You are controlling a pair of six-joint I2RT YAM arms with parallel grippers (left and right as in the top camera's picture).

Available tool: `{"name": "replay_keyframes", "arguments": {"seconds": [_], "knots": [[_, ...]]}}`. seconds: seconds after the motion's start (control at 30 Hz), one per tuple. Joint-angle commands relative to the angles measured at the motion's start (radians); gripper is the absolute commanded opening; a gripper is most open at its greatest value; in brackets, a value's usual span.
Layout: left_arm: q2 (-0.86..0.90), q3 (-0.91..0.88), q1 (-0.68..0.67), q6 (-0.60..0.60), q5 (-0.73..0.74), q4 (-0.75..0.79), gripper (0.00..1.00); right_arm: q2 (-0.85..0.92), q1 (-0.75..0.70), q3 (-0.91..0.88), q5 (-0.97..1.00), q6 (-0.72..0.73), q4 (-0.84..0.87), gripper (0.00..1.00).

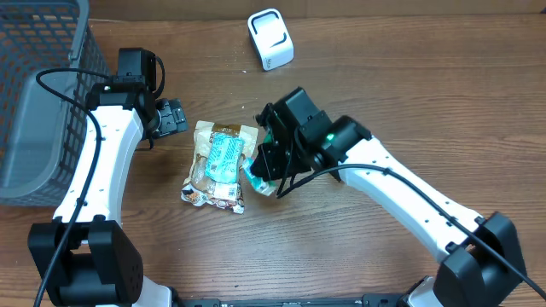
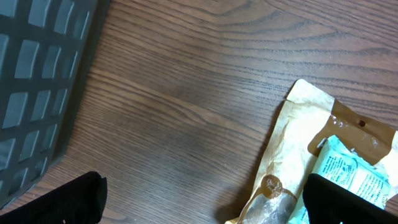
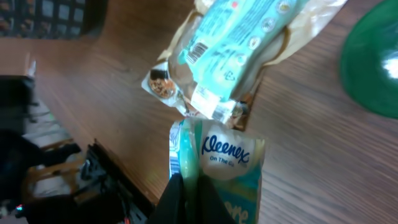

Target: Scan the item barcode

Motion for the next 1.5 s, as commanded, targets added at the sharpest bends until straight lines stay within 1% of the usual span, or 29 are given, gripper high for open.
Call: {"name": "replay_keyframes", "arguments": {"seconds": [0.0,0.37,0.63,0.77,0.93,1.17,1.23,1.3,1.33,1.37,1.43,1.47], "knots": [[-0.004,0.014,-0.001,0.019,-0.003,0.002,1.00,0.002,0.002,-0.091,-0.072,0.062,0.082,0.04],[-0.004,0.014,-0.001,0.019,-0.003,0.002,0.99,0.002,0.002,-0.379,-0.056,0.209,0.500,0.04],[-0.004,0.014,-0.001,0.019,-0.003,0.002,0.99,0.005,0.002,-0.533,0.040,0.329,0.746,0.04],[-0.004,0.014,-0.001,0.019,-0.003,0.002,0.99,0.015,0.002,-0.588,0.047,0.370,0.854,0.04],[-0.004,0.014,-0.001,0.019,-0.003,0.002,0.99,0.024,0.002,-0.597,0.050,0.374,0.874,0.04],[-0.004,0.014,-0.001,0.019,-0.003,0.002,1.00,0.025,0.002,-0.597,0.098,0.422,0.863,0.04],[-0.004,0.014,-0.001,0.019,-0.003,0.002,1.00,0.025,0.002,-0.597,0.104,0.421,0.858,0.09],[-0.004,0.014,-0.001,0.019,-0.003,0.002,1.00,0.025,0.002,-0.597,0.107,0.421,0.853,0.12],[-0.004,0.014,-0.001,0.019,-0.003,0.002,0.99,0.025,0.002,-0.597,0.110,0.421,0.852,0.18],[-0.004,0.014,-0.001,0.019,-0.003,0.002,0.99,0.025,0.002,-0.597,0.110,0.421,0.851,0.22],[-0.004,0.014,-0.001,0.019,-0.003,0.002,1.00,0.025,0.002,-0.597,0.109,0.421,0.848,0.25],[-0.004,0.014,-0.001,0.019,-0.003,0.002,1.00,0.025,0.002,-0.597,0.109,0.421,0.847,0.29]]}}
